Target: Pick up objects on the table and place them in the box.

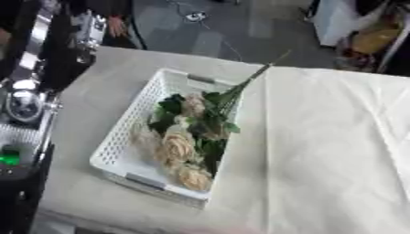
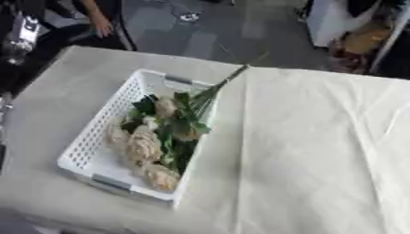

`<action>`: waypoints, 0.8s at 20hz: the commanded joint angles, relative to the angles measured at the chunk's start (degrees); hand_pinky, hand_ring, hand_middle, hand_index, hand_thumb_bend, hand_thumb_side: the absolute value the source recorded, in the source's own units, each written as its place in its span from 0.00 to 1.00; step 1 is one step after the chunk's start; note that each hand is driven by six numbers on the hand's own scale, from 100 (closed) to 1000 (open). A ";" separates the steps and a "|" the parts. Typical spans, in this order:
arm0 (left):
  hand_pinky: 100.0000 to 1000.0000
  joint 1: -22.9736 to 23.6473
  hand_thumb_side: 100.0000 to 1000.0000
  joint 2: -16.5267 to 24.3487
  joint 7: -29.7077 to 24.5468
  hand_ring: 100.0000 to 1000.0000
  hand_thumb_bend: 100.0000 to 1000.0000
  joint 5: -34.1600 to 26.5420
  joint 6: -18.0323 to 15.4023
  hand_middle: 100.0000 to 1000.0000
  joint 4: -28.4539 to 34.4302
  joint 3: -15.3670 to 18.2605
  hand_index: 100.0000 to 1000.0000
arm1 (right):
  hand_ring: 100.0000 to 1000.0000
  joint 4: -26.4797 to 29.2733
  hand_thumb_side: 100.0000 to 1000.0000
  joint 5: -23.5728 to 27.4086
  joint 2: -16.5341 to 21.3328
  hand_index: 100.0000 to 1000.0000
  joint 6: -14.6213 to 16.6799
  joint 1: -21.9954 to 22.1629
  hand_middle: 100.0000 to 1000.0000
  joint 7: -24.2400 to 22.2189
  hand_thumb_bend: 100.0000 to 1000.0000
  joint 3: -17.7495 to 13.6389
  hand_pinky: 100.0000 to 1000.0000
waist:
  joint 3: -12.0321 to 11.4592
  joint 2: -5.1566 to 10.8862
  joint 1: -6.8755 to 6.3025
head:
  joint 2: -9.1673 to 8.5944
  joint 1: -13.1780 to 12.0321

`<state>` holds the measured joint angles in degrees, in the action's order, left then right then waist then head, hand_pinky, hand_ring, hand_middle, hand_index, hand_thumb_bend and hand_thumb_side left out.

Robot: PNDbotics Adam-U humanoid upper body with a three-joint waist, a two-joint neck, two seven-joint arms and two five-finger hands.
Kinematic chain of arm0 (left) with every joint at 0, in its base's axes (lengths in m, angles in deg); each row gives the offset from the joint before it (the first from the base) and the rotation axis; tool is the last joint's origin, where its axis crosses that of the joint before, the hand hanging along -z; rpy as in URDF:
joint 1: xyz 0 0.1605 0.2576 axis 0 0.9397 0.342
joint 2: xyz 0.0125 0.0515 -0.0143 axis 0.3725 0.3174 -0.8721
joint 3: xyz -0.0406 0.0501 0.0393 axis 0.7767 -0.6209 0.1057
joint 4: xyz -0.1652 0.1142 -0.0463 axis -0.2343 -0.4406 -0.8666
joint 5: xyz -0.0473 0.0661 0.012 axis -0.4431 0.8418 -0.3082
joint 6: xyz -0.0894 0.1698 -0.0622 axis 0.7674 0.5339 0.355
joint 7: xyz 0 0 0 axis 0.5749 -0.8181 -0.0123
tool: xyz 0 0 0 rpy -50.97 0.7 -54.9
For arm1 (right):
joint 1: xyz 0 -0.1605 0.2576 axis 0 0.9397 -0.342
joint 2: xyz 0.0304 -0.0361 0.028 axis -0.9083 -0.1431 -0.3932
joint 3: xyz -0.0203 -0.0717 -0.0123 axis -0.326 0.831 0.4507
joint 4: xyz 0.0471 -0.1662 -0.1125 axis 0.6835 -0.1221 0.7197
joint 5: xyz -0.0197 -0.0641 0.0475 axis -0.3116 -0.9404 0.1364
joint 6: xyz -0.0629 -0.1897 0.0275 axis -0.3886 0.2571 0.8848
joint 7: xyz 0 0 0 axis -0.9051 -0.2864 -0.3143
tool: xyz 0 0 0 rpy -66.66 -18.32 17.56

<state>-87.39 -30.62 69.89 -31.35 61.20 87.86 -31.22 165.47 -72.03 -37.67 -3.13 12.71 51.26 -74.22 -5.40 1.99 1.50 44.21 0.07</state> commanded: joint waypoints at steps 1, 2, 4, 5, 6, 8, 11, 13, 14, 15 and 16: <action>0.52 -0.47 0.72 1.39 0.20 0.66 0.00 0.05 0.18 0.62 0.82 0.16 0.78 | 0.72 0.92 0.60 -0.51 0.92 0.81 -0.33 -0.67 0.74 0.70 0.00 0.10 0.48 | 0.43 0.19 -0.12 | -0.10 2.18; 0.52 -0.36 0.72 1.44 0.33 0.67 0.00 0.06 0.24 0.63 0.82 0.19 0.79 | 0.72 0.92 0.60 -0.57 0.99 0.81 -0.41 -0.89 0.75 0.70 0.00 0.22 0.48 | 0.49 0.11 -0.18 | -0.10 2.43; 0.52 0.19 0.73 1.60 0.79 0.67 0.00 0.19 0.42 0.64 0.82 0.41 0.79 | 0.72 0.92 0.57 -0.16 1.14 0.82 -0.73 -2.47 0.75 0.61 0.00 0.54 0.51 | 0.31 -0.12 -0.50 | -0.10 2.07; 0.52 0.69 0.73 1.69 1.17 0.67 0.00 0.39 0.73 0.65 0.82 0.71 0.79 | 0.72 0.92 0.56 0.07 1.09 0.81 -0.90 -3.84 0.75 0.60 0.00 0.50 0.52 | 0.41 -0.21 -0.78 | -0.10 1.59; 0.52 1.00 0.73 1.82 1.58 0.67 0.00 0.59 1.01 0.65 0.82 0.91 0.79 | 0.72 0.92 0.57 0.45 0.91 0.81 -1.09 -4.74 0.74 0.81 0.00 0.44 0.52 | 0.56 -0.28 -0.99 | -0.10 1.46; 0.52 1.32 0.72 2.13 1.81 0.67 0.00 0.92 1.26 0.64 0.82 0.80 0.80 | 0.72 0.92 0.58 0.88 0.83 0.82 -1.52 -5.17 0.75 0.88 0.00 0.49 0.51 | 0.92 -0.27 -1.17 | -0.10 1.96; 0.52 1.62 0.72 2.35 1.76 0.68 0.00 0.99 1.37 0.66 0.82 0.48 0.81 | 0.72 0.92 0.59 0.54 0.56 0.82 -2.09 -5.27 0.75 0.78 0.00 0.17 0.51 | 1.80 -0.34 -1.30 | -0.10 2.44; 0.52 1.70 0.73 2.33 1.66 0.68 0.00 1.00 1.53 0.66 0.82 0.27 0.82 | 0.72 0.92 0.58 0.00 0.49 0.81 -2.32 -5.23 0.74 0.75 0.00 0.05 0.50 | 2.17 -0.50 -1.31 | -0.10 2.67; 0.52 1.70 0.73 2.30 1.65 0.68 0.00 1.00 1.55 0.67 0.82 0.19 0.82 | 0.72 0.92 0.59 -0.32 0.47 0.82 -2.39 -5.20 0.74 0.66 0.00 0.07 0.50 | 2.29 -0.58 -1.29 | -0.10 2.86; 0.52 1.68 0.73 2.24 1.64 0.68 0.00 0.99 1.59 0.67 0.82 0.13 0.82 | 0.72 0.92 0.60 -0.57 0.45 0.82 -2.45 -5.13 0.74 0.56 0.00 0.15 0.50 | 2.38 -0.63 -1.26 | -0.10 3.02; 0.52 1.66 0.73 2.18 1.63 0.68 0.00 0.98 1.62 0.67 0.82 0.08 0.82 | 0.72 0.92 0.59 -0.78 0.43 0.81 -2.48 -5.06 0.74 0.46 0.00 0.22 0.50 | 2.43 -0.65 -1.23 | -0.10 3.10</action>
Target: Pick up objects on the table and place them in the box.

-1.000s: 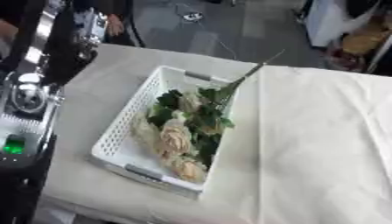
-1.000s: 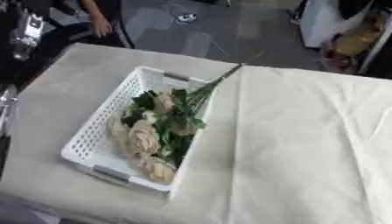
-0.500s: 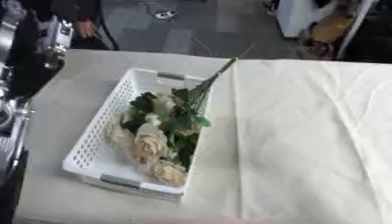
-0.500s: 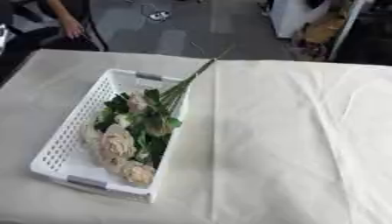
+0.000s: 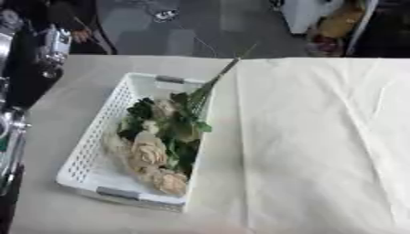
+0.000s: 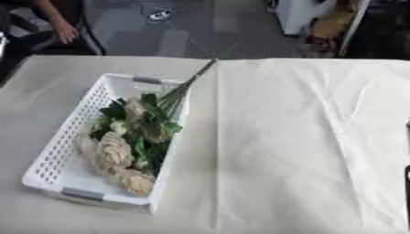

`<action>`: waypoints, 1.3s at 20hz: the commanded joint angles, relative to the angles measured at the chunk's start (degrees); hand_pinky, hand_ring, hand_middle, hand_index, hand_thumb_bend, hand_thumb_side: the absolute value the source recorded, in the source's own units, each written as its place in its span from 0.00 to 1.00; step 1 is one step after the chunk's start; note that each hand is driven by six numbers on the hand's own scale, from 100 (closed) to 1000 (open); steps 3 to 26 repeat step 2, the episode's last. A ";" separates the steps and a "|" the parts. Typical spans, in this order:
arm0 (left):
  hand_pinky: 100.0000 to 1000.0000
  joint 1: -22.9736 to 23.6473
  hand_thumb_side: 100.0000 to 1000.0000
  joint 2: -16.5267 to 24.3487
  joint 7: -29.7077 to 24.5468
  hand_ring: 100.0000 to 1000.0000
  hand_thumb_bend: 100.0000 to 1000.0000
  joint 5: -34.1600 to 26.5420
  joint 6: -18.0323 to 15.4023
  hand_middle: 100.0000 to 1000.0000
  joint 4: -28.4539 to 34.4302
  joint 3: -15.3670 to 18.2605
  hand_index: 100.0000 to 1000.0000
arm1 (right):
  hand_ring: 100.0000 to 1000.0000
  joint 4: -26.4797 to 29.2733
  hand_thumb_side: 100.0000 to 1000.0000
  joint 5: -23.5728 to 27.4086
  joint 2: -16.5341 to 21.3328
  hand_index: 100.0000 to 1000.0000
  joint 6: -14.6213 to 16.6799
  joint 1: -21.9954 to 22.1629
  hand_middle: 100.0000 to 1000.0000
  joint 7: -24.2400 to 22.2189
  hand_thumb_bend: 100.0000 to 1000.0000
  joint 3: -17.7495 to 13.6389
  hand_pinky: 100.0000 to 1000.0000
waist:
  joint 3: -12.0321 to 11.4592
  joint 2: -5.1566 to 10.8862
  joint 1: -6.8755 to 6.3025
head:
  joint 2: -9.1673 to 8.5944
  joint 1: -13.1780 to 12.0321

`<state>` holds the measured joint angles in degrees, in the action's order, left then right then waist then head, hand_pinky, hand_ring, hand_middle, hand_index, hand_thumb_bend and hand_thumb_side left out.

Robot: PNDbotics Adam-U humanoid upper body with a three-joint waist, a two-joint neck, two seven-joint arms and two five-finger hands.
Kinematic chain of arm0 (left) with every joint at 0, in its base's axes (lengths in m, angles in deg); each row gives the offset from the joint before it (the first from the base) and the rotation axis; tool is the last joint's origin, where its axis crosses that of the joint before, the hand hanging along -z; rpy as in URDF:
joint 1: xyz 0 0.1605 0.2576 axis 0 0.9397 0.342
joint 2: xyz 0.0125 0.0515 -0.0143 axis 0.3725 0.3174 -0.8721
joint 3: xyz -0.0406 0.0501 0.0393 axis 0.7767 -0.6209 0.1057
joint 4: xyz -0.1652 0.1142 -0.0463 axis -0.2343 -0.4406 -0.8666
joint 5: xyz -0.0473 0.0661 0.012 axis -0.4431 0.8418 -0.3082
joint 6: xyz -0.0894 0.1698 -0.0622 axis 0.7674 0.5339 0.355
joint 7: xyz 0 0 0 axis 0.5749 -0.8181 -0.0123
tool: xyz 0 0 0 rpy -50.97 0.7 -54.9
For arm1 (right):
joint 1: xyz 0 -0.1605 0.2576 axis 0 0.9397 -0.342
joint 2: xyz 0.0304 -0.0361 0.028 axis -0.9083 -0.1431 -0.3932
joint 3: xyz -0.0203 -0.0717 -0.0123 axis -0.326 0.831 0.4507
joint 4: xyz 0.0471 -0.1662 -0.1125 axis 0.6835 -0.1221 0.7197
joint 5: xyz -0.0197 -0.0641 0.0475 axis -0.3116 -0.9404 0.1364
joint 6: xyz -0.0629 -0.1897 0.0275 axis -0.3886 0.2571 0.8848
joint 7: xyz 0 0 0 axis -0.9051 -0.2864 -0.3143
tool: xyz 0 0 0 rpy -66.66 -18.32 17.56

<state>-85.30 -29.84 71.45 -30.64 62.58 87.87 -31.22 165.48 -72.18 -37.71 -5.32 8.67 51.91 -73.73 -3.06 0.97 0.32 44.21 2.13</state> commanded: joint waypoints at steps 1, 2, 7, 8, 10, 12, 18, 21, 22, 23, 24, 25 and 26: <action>0.52 -0.49 0.73 1.32 0.03 0.68 0.00 0.25 0.20 0.66 0.81 0.02 0.81 | 0.72 0.91 0.59 -0.93 0.48 0.81 -0.34 -0.95 0.74 -0.33 0.00 -0.25 0.50 | 0.12 0.34 -0.02 | -0.10 1.11; 0.52 -0.55 0.73 1.25 -0.01 0.68 0.00 0.24 0.16 0.67 0.81 -0.01 0.81 | 0.72 0.91 0.60 -1.16 0.47 0.81 -0.35 -0.88 0.74 -0.38 0.00 -0.25 0.49 | 0.12 0.31 0.00 | -0.10 1.22; 0.52 -0.55 0.73 1.25 -0.01 0.68 0.00 0.24 0.16 0.67 0.81 -0.01 0.81 | 0.72 0.91 0.60 -1.16 0.47 0.81 -0.35 -0.88 0.74 -0.38 0.00 -0.25 0.49 | 0.12 0.31 0.00 | -0.10 1.22; 0.52 -0.55 0.73 1.25 -0.01 0.68 0.00 0.24 0.16 0.67 0.81 -0.01 0.81 | 0.72 0.91 0.60 -1.16 0.47 0.81 -0.35 -0.88 0.74 -0.38 0.00 -0.25 0.49 | 0.12 0.31 0.00 | -0.10 1.22; 0.52 -0.55 0.73 1.25 -0.01 0.68 0.00 0.24 0.16 0.67 0.81 -0.01 0.81 | 0.72 0.91 0.60 -1.16 0.47 0.81 -0.35 -0.88 0.74 -0.38 0.00 -0.25 0.49 | 0.12 0.31 0.00 | -0.10 1.22; 0.52 -0.55 0.73 1.25 -0.01 0.68 0.00 0.24 0.16 0.67 0.81 -0.01 0.81 | 0.72 0.91 0.60 -1.16 0.47 0.81 -0.35 -0.88 0.74 -0.38 0.00 -0.25 0.49 | 0.12 0.31 0.00 | -0.10 1.22; 0.52 -0.55 0.73 1.25 -0.01 0.68 0.00 0.24 0.16 0.67 0.81 -0.01 0.81 | 0.72 0.91 0.60 -1.16 0.47 0.81 -0.35 -0.88 0.74 -0.38 0.00 -0.25 0.49 | 0.12 0.31 0.00 | -0.10 1.22; 0.52 -0.55 0.73 1.25 -0.01 0.68 0.00 0.24 0.16 0.67 0.81 -0.01 0.81 | 0.72 0.91 0.60 -1.16 0.47 0.81 -0.35 -0.88 0.74 -0.38 0.00 -0.25 0.49 | 0.12 0.31 0.00 | -0.10 1.22; 0.52 -0.55 0.73 1.25 -0.01 0.68 0.00 0.24 0.16 0.67 0.81 -0.01 0.81 | 0.72 0.91 0.60 -1.16 0.47 0.81 -0.35 -0.88 0.74 -0.38 0.00 -0.25 0.49 | 0.12 0.31 0.00 | -0.10 1.22; 0.52 -0.55 0.73 1.25 -0.01 0.68 0.00 0.24 0.16 0.67 0.81 -0.01 0.81 | 0.72 0.91 0.60 -1.16 0.47 0.81 -0.35 -0.88 0.74 -0.38 0.00 -0.25 0.49 | 0.12 0.31 0.00 | -0.10 1.22; 0.52 -0.55 0.73 1.25 -0.01 0.68 0.00 0.24 0.16 0.67 0.81 -0.01 0.81 | 0.72 0.91 0.60 -1.16 0.47 0.81 -0.35 -0.88 0.74 -0.38 0.00 -0.25 0.49 | 0.12 0.31 0.00 | -0.10 1.22; 0.52 -0.55 0.73 1.25 -0.01 0.68 0.00 0.24 0.16 0.67 0.81 -0.01 0.81 | 0.72 0.91 0.60 -1.16 0.47 0.81 -0.35 -0.88 0.74 -0.38 0.00 -0.25 0.49 | 0.12 0.31 0.00 | -0.10 1.22; 0.52 -0.55 0.73 1.25 -0.01 0.68 0.00 0.24 0.16 0.67 0.81 -0.01 0.81 | 0.72 0.91 0.60 -1.16 0.47 0.81 -0.35 -0.88 0.74 -0.38 0.00 -0.25 0.49 | 0.12 0.31 0.00 | -0.10 1.22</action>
